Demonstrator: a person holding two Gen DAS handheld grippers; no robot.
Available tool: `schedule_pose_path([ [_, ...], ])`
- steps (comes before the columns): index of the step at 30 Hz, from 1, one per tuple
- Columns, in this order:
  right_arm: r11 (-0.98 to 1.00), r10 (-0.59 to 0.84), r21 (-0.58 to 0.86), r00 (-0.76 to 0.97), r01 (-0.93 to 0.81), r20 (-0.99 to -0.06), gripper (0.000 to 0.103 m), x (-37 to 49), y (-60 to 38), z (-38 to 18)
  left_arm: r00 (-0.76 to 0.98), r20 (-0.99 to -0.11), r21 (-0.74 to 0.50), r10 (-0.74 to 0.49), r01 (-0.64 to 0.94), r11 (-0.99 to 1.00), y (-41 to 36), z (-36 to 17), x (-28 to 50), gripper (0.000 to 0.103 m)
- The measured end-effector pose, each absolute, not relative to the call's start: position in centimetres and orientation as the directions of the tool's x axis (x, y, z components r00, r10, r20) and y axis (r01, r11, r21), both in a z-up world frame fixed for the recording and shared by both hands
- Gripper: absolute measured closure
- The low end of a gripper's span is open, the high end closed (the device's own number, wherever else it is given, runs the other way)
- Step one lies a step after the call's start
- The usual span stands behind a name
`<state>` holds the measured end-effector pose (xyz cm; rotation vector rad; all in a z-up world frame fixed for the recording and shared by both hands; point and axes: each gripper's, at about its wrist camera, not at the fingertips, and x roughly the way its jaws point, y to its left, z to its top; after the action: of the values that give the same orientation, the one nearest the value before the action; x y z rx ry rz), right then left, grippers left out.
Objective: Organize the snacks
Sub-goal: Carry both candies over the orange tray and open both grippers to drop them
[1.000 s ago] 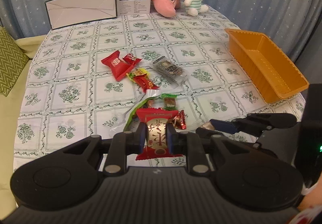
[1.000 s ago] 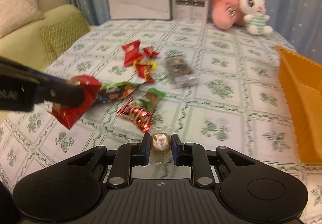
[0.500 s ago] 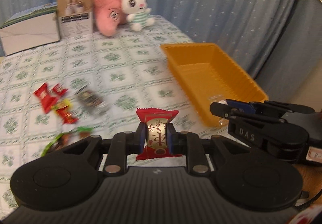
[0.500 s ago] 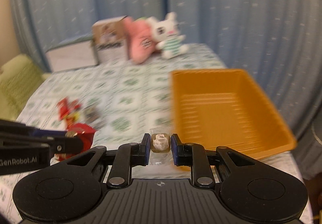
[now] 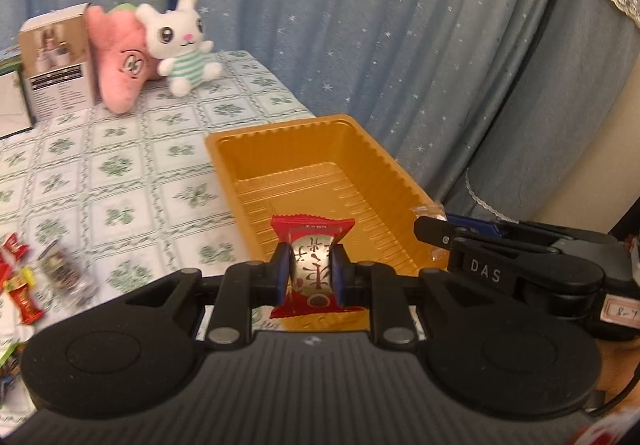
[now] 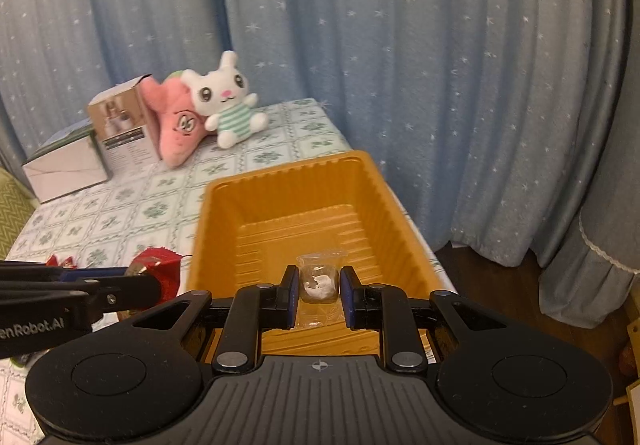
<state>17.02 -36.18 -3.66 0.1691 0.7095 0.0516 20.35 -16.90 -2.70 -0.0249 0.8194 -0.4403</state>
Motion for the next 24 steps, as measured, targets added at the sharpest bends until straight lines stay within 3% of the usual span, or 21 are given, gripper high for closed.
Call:
schedule_pose_path([
  [9,0.979,0.088,0.195,0.755,0.054,-0.650,0.081,17.8,-38.3,-4.1,0.575,-0.721,-0.171,-0.387,0.394,0.903,-19.2,-4.7,22.3,0.083],
  [12,0.978,0.088,0.199,0.754,0.058,-0.651,0.081,17.8,-38.5,-4.2,0.583,-0.720,-0.165,-0.376,0.382,0.909,-19.3,-5.0,22.4,0.069],
  [24,0.972,0.129,0.233,0.748,0.036,-0.651,0.081,18.4,-37.8,-4.3,0.623,-0.711,-0.141,-0.327,0.329,0.934,-15.8,-4.3,19.5,0.040],
])
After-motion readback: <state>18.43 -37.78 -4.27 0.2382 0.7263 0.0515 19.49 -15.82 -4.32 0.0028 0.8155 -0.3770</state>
